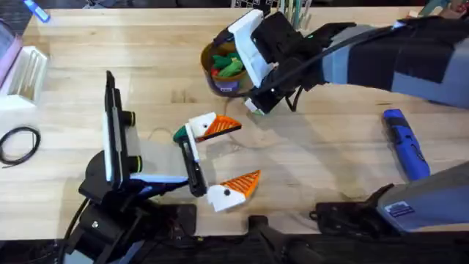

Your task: Pick up the gripper from the table and insert it into the empty holder that is missing its gripper. Then pick up a screw, insert it into the mounting hole, and use the screwdriver to tighten it. Finally, clean up the table by picking up the vegetable and placing it into the bucket.

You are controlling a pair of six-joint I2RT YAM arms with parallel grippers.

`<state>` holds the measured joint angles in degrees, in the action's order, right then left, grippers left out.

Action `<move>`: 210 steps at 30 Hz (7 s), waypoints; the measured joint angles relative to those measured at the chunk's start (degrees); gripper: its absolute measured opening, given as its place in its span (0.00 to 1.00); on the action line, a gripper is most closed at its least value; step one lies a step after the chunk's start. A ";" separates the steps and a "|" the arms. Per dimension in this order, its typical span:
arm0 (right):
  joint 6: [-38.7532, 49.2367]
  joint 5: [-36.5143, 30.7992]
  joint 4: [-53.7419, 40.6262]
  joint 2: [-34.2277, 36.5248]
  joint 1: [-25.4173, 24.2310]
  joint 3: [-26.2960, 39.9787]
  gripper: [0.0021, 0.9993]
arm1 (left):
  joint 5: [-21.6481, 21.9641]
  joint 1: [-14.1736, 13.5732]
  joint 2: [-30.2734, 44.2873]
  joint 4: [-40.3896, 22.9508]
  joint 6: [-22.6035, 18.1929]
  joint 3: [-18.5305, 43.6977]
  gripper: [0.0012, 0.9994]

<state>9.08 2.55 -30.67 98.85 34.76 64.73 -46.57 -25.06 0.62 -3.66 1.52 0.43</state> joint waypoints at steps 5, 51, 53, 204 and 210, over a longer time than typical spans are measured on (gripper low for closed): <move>0.00 -0.40 -3.12 -1.91 0.00 0.15 0.00 | 0.00 0.00 0.00 0.00 -0.01 0.00 0.99; 1.64 6.34 -38.82 -4.20 24.00 37.79 0.00 | 0.00 0.00 0.02 0.00 0.00 0.00 0.99; 1.66 6.29 -38.72 -3.34 24.00 37.81 0.00 | -0.02 0.00 0.00 0.00 -0.02 0.00 0.99; -4.03 15.57 -41.57 -24.98 -0.42 29.18 0.99 | -0.77 0.02 0.07 -0.07 0.66 -0.02 0.99; -4.85 21.30 -37.89 -42.27 -5.90 13.45 0.99 | -0.79 0.00 0.07 -0.07 0.61 -0.02 0.99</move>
<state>4.23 23.84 -68.56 56.57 28.86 78.18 -47.35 -25.06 0.69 -3.73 2.13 0.40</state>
